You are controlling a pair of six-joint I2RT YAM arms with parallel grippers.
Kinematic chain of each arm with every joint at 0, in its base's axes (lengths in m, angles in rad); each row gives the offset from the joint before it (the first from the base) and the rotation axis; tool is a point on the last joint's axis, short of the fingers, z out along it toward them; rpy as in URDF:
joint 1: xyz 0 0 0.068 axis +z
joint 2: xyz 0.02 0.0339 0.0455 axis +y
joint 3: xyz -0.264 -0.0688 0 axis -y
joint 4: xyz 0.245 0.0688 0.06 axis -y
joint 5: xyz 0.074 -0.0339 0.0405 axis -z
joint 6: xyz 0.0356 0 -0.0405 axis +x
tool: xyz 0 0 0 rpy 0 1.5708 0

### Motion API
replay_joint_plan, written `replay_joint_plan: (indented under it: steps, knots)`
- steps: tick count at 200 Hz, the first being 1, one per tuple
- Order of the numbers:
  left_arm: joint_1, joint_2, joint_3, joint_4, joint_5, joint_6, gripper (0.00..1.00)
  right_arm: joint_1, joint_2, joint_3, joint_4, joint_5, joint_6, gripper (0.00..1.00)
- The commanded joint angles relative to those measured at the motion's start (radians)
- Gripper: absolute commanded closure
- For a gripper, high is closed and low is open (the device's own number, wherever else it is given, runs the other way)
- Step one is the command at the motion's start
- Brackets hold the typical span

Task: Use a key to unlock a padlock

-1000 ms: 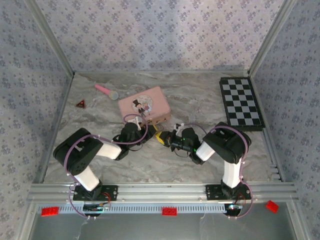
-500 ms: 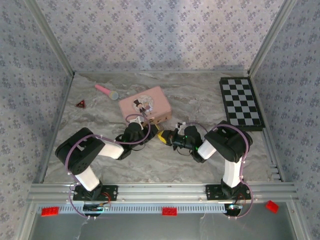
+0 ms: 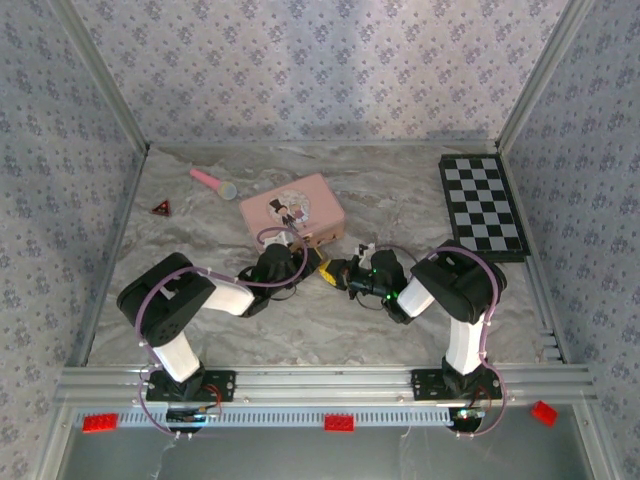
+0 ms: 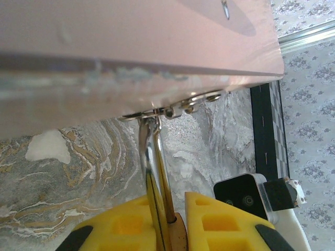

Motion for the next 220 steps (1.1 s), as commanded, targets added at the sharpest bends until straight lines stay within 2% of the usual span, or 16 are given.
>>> replay_joint_plan:
  steps: [1,11,30,57,88,134,164,188,206,220]
  knots:
    - [-0.099,-0.008,0.035,0.069,0.232,-0.001,0.97,-0.016,-0.004,0.031,0.112,0.079,-0.015,1.00]
    - [-0.099,-0.016,0.032,0.054,0.218,-0.002,0.97,-0.015,-0.008,0.026,0.112,0.080,-0.022,0.97]
    - [-0.098,-0.051,0.010,-0.007,0.151,-0.003,0.98,-0.013,-0.020,0.006,0.112,0.092,-0.034,0.81]
    - [-0.096,-0.073,0.015,-0.049,0.135,0.016,0.97,-0.010,-0.004,-0.041,0.110,0.105,-0.013,0.62]
    - [-0.095,-0.080,-0.022,-0.003,0.087,-0.021,0.97,0.000,0.010,-0.087,0.111,0.121,-0.018,0.59]
    - [-0.084,-0.113,-0.025,-0.090,0.060,-0.017,0.97,-0.005,-0.087,-0.135,0.027,0.130,-0.092,0.58]
    - [-0.068,-0.129,0.008,-0.203,0.053,-0.016,0.99,-0.001,-0.209,-0.137,-0.184,0.136,-0.215,0.58]
    - [-0.061,-0.148,0.022,-0.248,0.052,-0.008,0.99,0.011,-0.378,-0.118,-0.478,0.190,-0.370,0.58]
    - [-0.060,-0.174,0.033,-0.320,0.032,0.001,1.00,0.053,-0.539,-0.067,-0.728,0.270,-0.584,0.58]
    - [-0.060,-0.194,0.031,-0.354,0.014,0.008,1.00,0.147,-0.663,-0.005,-0.926,0.403,-0.808,0.58]
